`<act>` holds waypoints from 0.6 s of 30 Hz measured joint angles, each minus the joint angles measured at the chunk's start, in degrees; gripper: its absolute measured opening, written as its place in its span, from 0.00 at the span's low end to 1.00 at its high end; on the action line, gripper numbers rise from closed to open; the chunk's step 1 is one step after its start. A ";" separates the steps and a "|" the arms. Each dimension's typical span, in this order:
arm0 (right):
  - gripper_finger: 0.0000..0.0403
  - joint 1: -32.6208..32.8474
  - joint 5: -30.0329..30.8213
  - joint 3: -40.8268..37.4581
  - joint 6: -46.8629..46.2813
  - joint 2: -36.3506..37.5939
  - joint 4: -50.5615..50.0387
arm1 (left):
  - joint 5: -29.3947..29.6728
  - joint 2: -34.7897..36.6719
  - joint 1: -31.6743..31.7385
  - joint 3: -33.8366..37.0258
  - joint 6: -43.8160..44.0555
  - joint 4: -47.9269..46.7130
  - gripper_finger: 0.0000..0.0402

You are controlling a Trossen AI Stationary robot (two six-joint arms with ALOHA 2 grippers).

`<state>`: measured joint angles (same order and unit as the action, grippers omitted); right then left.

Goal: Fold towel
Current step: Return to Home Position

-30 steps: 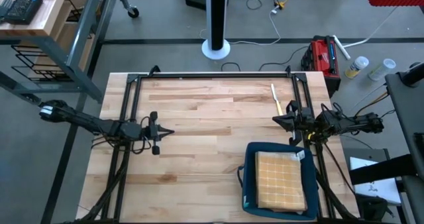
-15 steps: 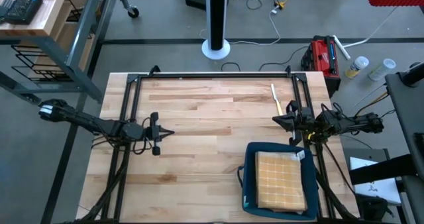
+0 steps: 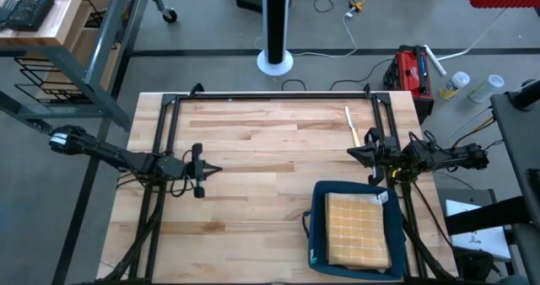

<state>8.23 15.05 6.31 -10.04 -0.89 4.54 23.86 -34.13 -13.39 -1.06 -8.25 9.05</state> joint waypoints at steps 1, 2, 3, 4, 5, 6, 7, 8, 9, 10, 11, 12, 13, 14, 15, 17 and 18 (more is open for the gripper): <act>0.00 0.00 0.02 0.00 -0.02 0.00 0.00 | -0.01 -0.10 0.00 0.00 0.01 -0.03 0.00; 0.00 0.00 0.01 0.00 -0.01 0.00 0.02 | 0.01 -0.18 0.00 0.00 0.00 -0.01 0.00; 0.00 0.00 0.02 0.00 -0.01 0.00 0.02 | -0.01 -0.24 0.00 0.00 0.02 -0.01 0.00; 0.00 0.00 0.02 0.00 -0.01 -0.01 0.00 | 0.01 -0.34 0.00 0.00 0.00 0.06 0.00; 0.00 0.00 0.00 0.00 -0.02 0.00 0.00 | 0.01 -0.48 -0.01 0.00 0.02 0.13 0.00; 0.00 0.00 0.01 0.00 -0.02 0.00 0.01 | -0.01 -0.56 0.00 0.00 0.00 0.11 0.00; 0.00 0.00 0.02 0.00 -0.02 0.00 0.01 | -0.01 -0.60 0.00 0.00 0.01 0.11 0.00; 0.00 -0.01 0.00 0.00 -0.01 0.00 0.00 | -0.01 -0.70 0.00 0.00 0.01 0.19 0.00; 0.00 0.00 0.00 0.00 -0.02 0.00 0.00 | 0.01 -0.79 0.00 0.00 0.00 0.19 0.00; 0.00 0.00 0.00 0.00 -0.02 0.00 0.02 | -0.01 -0.85 -0.02 0.00 0.02 0.14 0.00; 0.00 0.00 0.00 0.00 0.00 0.00 0.02 | -0.01 -0.90 -0.02 0.00 0.01 0.16 0.00; 0.00 0.00 0.02 0.00 -0.02 -0.02 0.00 | 0.01 -1.05 0.00 0.00 0.02 0.27 0.00; 0.00 0.00 0.01 0.00 -0.02 -0.01 0.01 | -0.01 -1.20 0.00 0.00 0.02 0.34 0.00; 0.00 0.00 0.02 0.00 -0.01 0.00 0.01 | -0.01 -1.24 0.00 0.00 0.00 0.21 0.00; 0.00 0.00 0.02 0.00 -0.02 0.00 0.00 | -0.01 -1.26 -0.01 0.00 0.01 0.22 0.00; 0.00 0.00 0.01 0.00 -0.02 0.00 0.01 | -0.01 -1.37 0.00 0.00 0.02 0.36 0.00; 0.00 0.00 0.02 0.00 -0.02 -0.02 0.00 | -0.01 -1.42 0.00 0.00 0.01 0.33 0.00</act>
<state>8.23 15.07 6.31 -10.06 -0.91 4.54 23.86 -35.55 -13.39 -1.06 -8.24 9.38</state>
